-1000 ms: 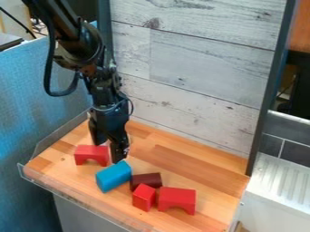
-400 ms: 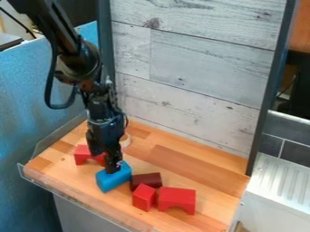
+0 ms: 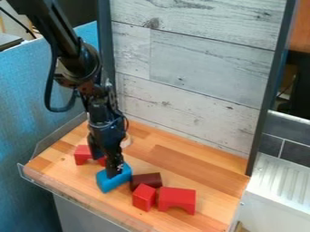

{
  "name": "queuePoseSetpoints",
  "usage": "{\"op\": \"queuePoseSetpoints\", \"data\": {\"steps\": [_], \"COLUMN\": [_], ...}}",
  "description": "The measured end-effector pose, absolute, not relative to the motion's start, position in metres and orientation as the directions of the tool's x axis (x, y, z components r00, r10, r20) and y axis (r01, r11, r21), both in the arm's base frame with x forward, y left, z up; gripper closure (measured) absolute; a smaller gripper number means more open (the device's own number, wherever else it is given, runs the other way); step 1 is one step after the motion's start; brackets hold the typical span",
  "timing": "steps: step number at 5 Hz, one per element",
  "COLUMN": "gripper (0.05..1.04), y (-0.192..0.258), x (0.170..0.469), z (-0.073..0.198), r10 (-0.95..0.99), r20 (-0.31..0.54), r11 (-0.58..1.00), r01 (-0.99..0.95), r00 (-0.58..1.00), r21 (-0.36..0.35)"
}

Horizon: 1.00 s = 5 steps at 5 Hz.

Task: Put the blue block to the other side

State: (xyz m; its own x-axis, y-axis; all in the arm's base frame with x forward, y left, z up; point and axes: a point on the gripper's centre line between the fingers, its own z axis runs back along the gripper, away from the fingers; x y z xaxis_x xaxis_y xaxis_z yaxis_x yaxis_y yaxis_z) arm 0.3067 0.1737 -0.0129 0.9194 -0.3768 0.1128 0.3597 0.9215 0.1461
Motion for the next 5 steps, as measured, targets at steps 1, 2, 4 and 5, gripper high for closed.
{"op": "queuePoseSetpoints", "data": {"steps": [1,2,4,5], "gripper": [0.084,0.084,0.135,0.434], "y": [0.176,0.177,0.175,0.170], "x": [0.304,0.304,0.306,0.305], "z": [-0.021,-0.031,-0.035,-0.035], "r10": [-0.375,-0.371,-0.368,-0.347], "r20": [0.092,0.075,0.065,0.066], "r11": [0.921,0.921,0.919,0.931], "r01": [0.359,0.356,0.352,0.335], "r00": [0.923,0.926,0.928,0.936], "r21": [0.152,0.159,0.178,0.145]}}
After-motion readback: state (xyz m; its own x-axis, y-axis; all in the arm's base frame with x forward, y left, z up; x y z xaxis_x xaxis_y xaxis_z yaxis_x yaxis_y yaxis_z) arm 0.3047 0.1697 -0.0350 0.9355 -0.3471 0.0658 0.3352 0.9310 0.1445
